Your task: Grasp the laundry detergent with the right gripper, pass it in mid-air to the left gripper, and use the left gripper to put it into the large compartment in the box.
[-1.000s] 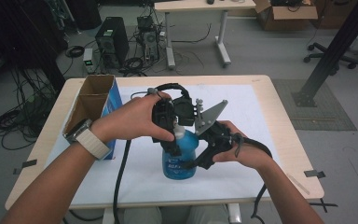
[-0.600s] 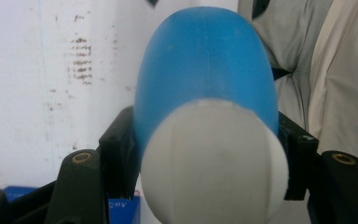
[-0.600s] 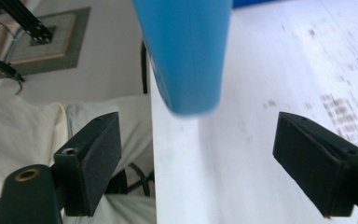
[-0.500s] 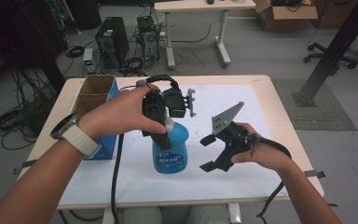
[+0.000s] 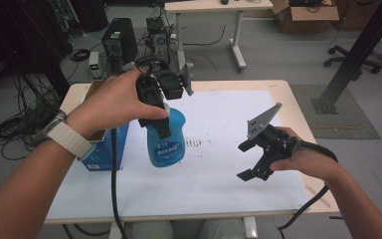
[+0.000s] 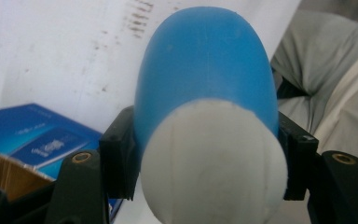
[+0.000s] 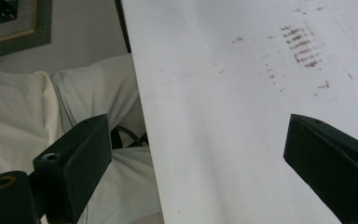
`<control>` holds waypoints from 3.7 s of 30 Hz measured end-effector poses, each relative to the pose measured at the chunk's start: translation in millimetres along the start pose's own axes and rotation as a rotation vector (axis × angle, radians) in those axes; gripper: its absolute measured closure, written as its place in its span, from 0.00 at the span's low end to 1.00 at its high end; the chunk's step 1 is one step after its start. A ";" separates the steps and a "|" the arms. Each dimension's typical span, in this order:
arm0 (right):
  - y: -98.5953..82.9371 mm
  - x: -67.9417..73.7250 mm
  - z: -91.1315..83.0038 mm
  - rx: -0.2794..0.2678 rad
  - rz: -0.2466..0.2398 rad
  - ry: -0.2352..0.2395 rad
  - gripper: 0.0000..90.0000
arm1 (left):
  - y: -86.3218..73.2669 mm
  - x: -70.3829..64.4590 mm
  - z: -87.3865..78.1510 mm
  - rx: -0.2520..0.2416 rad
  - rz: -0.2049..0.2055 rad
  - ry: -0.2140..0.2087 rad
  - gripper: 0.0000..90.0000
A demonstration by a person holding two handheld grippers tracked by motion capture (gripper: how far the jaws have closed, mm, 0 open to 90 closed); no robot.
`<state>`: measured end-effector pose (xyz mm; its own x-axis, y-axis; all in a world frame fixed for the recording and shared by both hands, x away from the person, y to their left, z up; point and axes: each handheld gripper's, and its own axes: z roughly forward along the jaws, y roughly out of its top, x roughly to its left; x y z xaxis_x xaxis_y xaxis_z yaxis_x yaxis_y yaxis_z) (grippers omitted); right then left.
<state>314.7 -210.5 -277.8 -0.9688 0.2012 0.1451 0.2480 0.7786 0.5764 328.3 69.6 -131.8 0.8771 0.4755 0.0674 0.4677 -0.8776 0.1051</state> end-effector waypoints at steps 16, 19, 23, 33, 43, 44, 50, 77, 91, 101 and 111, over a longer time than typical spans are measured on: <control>-23.4 -14.6 -15.5 0.060 0.077 -0.060 0.05 | -18.5 41.1 -31.5 -0.016 -0.351 0.067 0.42; -25.4 -16.4 -17.8 0.064 0.079 -0.070 0.05 | -24.0 50.0 -35.9 -0.006 -0.397 0.074 0.42; -26.7 -19.1 -19.7 0.071 0.080 -0.081 0.05 | -30.4 58.9 -41.0 -0.009 -0.463 0.080 0.42; -33.2 -22.1 -16.5 0.101 0.094 -0.090 0.05 | -46.1 75.0 -60.3 -0.026 -0.593 0.113 0.42; -35.2 -26.4 -23.5 0.082 0.100 -0.121 0.05 | -66.7 97.9 -66.3 -0.001 -0.723 0.136 0.42; -35.5 -26.8 -23.4 0.080 0.104 -0.123 0.05 | -69.6 100.6 -65.7 0.001 -0.738 0.135 0.42; -36.8 -29.3 -22.8 0.085 0.108 -0.129 0.05 | -87.0 113.7 -62.9 -0.003 -0.810 0.163 0.42; -34.1 -38.8 -17.9 0.087 0.131 -0.139 0.05 | -125.2 148.2 -31.3 -0.038 -0.992 0.243 0.42; -32.2 -42.1 -12.6 0.088 0.141 -0.132 0.05 | -131.9 154.0 12.2 -0.036 -0.986 0.258 0.42; -39.1 -43.1 -12.8 0.097 0.165 -0.131 0.05 | -131.1 157.3 47.1 -0.043 -0.967 0.243 0.42; -43.7 -42.6 -14.8 0.092 0.186 -0.133 0.05 | -130.7 159.6 75.6 -0.046 -0.957 0.249 0.42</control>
<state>345.1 -261.9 -297.3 -0.8988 0.4182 0.1312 0.4275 0.7704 0.4731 415.4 255.6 -209.8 0.0812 0.9868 0.1399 0.9580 -0.1160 0.2623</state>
